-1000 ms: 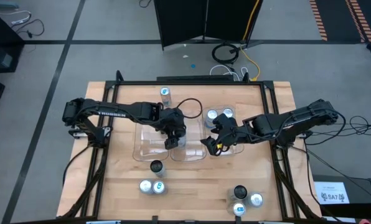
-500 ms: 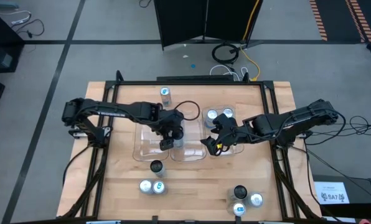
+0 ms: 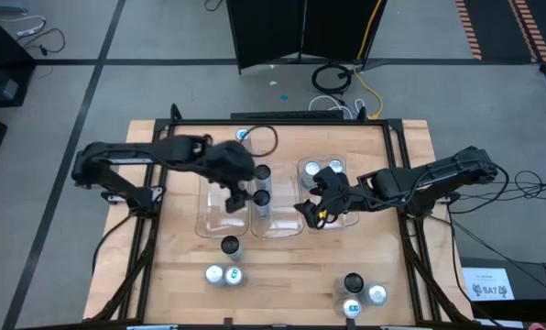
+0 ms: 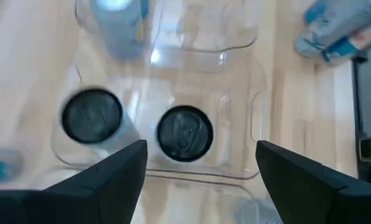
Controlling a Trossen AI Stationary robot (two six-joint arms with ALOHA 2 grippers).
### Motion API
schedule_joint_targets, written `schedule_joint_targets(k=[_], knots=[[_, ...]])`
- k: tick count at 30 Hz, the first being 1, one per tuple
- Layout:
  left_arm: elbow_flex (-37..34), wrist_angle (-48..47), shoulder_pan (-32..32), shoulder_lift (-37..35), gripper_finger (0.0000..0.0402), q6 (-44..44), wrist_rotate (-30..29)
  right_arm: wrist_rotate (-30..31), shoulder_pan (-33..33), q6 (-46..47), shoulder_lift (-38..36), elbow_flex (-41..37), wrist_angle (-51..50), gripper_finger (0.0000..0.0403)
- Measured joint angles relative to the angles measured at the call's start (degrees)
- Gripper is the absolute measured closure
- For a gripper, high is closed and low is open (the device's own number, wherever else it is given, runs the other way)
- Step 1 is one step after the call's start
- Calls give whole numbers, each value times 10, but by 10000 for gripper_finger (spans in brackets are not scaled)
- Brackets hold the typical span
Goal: Sort soda cans
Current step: Put the top right blue soda can into the left transparent bin
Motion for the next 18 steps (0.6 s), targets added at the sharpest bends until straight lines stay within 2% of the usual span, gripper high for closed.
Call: schedule_joint_targets(k=[5,8,11,14,18], knots=[[3,-17,0,-58,93,134,0,58,-2,-1,0,0,20,44],[3,-34,0,-88,93,173,-2,101,-10,-16,3,0,38,44],[3,-58,0,-112,93,153,-15,125,-25,-59,10,0,63,44],[-6,-61,6,-132,93,102,-60,127,-46,-101,19,0,108,44],[-54,-36,26,-167,93,90,-74,121,-76,-178,36,0,200,44]])
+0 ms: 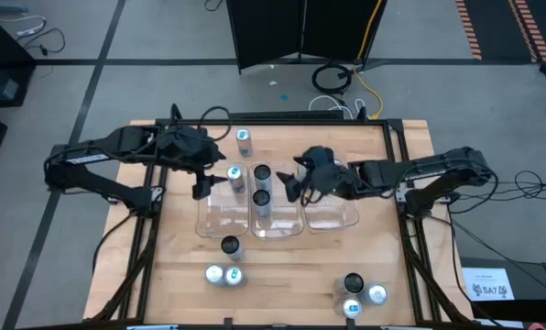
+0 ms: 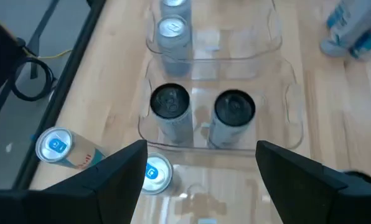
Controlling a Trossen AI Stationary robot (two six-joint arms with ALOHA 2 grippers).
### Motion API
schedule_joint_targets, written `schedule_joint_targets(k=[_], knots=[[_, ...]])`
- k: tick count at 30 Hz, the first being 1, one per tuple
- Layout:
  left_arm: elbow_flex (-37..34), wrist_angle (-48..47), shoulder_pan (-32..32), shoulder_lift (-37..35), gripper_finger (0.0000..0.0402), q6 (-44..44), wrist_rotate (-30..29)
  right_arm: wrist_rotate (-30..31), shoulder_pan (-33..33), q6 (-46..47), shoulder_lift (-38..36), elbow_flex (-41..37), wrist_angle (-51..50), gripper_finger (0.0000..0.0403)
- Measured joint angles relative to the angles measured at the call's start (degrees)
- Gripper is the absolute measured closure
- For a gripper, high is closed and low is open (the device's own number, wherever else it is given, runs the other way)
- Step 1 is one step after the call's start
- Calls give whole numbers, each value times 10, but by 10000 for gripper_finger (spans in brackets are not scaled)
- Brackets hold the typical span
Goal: Sort soda cans
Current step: Put the top right blue soda can into the left transparent bin
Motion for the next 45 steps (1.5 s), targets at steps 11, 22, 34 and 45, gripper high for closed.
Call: schedule_joint_targets(k=[11,22,34,45], knots=[[-263,215,65,-176,93,-37,23,-101,-103,-150,37,19,191,51],[-321,219,99,-279,93,-84,24,-200,-207,-172,286,455,-154,62],[-321,165,99,-293,93,-114,26,-288,-271,-75,390,474,-213,62],[-321,153,100,-293,93,-132,30,-286,-271,-117,438,474,-181,62]])
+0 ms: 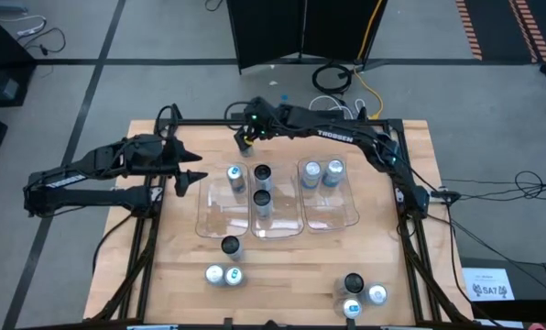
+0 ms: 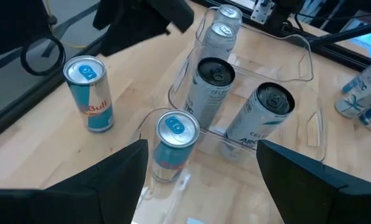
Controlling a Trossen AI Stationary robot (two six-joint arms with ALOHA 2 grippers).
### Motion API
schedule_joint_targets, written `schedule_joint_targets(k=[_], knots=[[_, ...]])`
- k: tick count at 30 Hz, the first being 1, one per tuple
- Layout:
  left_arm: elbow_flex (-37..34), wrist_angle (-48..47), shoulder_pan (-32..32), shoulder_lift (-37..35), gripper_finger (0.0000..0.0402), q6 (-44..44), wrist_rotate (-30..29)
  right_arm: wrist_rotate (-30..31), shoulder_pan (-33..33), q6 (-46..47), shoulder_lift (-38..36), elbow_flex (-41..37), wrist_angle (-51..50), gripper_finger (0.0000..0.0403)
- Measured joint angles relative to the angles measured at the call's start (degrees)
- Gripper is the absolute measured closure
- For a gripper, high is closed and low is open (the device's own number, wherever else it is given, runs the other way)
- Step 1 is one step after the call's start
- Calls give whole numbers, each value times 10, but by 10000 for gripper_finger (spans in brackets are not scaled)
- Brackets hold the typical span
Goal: Sort soda cans
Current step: Put the top right blue soda can into the left transparent bin
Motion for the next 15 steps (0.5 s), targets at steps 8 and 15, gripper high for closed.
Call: schedule_joint_targets(k=[8,15], knots=[[0,0,0,0,93,-12,0,7,1,4,18,0,20,62],[0,-5,0,0,93,-27,1,19,1,-28,32,0,26,62]])
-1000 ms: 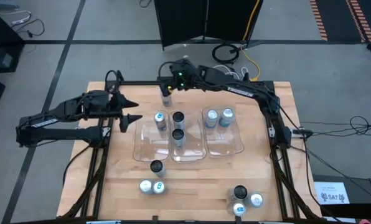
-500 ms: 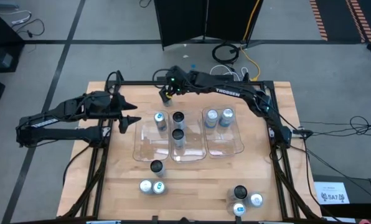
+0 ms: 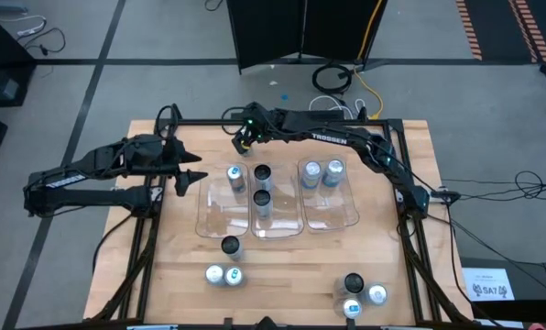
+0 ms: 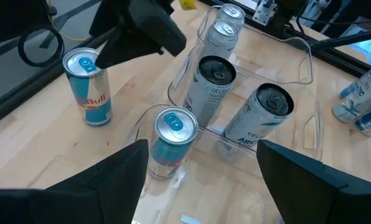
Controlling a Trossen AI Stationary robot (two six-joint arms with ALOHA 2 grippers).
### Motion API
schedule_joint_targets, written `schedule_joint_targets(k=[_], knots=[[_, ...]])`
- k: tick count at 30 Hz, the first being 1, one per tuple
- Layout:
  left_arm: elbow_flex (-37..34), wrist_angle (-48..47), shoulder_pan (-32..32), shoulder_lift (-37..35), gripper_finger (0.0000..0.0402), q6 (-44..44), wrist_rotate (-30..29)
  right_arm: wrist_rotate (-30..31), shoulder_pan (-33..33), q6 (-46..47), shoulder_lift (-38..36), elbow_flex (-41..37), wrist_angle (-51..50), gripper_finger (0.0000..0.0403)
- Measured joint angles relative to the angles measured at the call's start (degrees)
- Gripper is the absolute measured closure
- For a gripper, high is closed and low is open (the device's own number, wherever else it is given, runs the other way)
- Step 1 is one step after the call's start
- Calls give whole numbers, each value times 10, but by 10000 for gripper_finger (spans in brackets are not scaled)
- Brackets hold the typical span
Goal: Sort soda cans
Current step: Put the top right blue soda can into the left transparent bin
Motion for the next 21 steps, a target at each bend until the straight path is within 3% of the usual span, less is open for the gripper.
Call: schedule_joint_targets(k=[5,21], knots=[[0,-3,0,0,93,0,0,45,0,-24,-1,0,1,62],[0,2,0,2,93,-1,0,39,3,-63,-3,0,-19,62]])
